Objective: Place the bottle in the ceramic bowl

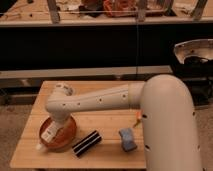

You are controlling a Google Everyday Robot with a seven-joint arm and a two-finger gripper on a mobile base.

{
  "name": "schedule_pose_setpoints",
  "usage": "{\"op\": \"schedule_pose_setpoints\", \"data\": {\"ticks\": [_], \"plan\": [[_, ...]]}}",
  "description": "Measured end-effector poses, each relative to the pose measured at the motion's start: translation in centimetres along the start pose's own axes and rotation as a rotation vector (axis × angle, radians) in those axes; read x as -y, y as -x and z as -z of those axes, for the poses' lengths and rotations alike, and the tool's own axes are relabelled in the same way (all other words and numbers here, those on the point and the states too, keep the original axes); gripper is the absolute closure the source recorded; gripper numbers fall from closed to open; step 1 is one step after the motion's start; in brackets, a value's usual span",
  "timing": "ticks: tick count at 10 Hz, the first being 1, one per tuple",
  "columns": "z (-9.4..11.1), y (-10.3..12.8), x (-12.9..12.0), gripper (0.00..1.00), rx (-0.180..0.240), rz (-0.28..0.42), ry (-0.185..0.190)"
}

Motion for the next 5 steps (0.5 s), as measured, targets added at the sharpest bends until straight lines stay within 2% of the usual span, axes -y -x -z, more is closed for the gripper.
{"op": "schedule_pose_setpoints", "data": {"ticks": [1, 3, 5], "plan": [[0.02, 0.03, 0.04, 0.57, -0.001, 0.002, -0.002], [0.02, 0.09, 0.11, 0.39, -0.001, 0.005, -0.004], [0.01, 0.09, 0.20, 0.40, -0.002, 0.008, -0.007]]}}
